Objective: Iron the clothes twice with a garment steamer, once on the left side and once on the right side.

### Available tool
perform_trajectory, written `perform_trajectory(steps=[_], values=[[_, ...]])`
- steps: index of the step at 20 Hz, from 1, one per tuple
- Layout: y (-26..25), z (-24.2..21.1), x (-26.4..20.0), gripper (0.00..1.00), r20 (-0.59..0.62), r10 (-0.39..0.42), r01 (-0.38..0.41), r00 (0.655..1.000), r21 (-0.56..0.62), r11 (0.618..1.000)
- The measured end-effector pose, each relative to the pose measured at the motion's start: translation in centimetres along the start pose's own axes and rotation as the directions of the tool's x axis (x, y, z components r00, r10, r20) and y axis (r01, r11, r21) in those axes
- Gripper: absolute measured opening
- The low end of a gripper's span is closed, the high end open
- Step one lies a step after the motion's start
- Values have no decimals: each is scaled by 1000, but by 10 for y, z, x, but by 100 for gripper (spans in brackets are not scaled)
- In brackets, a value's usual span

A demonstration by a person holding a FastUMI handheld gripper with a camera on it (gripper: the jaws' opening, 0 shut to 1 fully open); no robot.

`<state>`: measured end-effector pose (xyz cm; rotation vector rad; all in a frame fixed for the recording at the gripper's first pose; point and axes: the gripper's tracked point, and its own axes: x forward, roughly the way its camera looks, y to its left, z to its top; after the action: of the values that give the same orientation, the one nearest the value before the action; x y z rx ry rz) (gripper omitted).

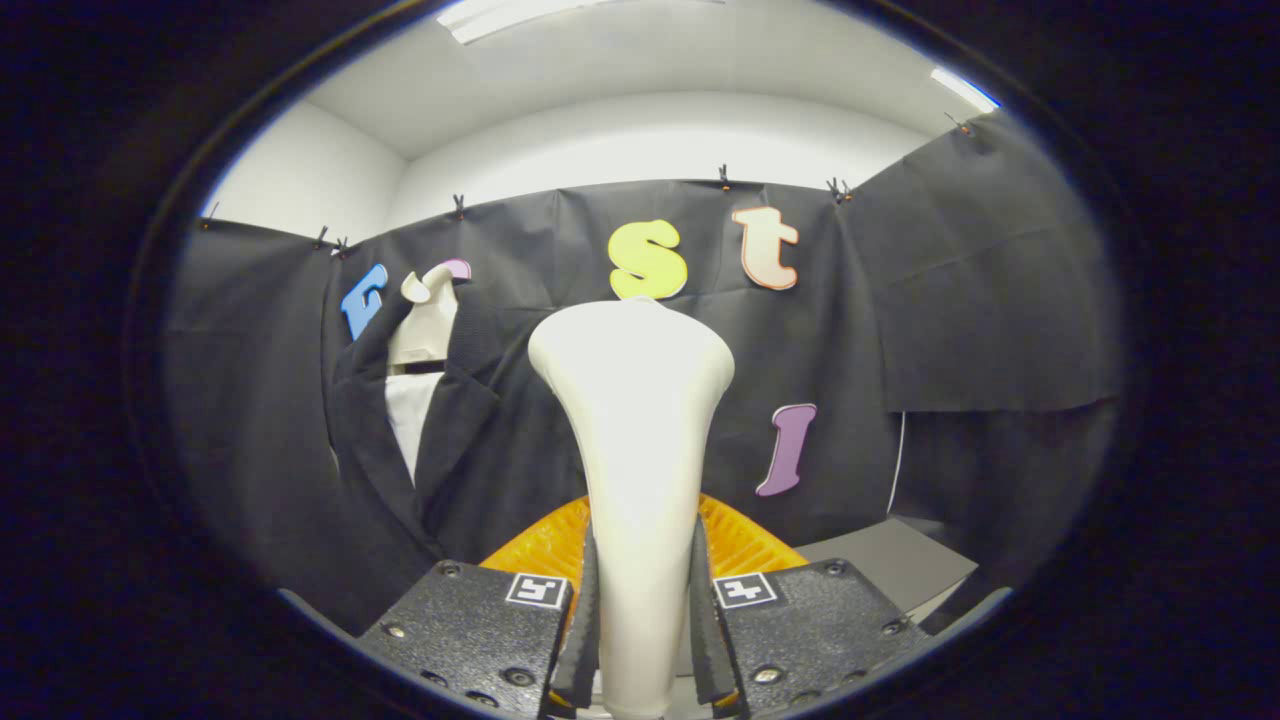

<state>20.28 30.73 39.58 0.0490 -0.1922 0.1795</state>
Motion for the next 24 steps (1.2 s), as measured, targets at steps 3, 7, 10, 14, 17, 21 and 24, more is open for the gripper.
perform_trajectory(steps=[3, 7, 10, 14, 17, 21, 24], values=[[40, 8, 15, 40, 0, -4, 4, 1000, -25, 1000], [88, 13, 38, 40, -10, -7, 6, 1000, -86, 996], [114, 13, 55, 40, -18, -8, 6, 1000, -113, 994], [125, 5, 75, 40, -44, -30, 23, 999, -137, 990], [123, -6, 81, 40, -56, -47, 38, 997, -142, 989], [117, -25, 80, 40, -77, -55, 43, 996, -149, 988], [111, -42, 75, 40, -98, -59, 44, 993, -148, 988]])
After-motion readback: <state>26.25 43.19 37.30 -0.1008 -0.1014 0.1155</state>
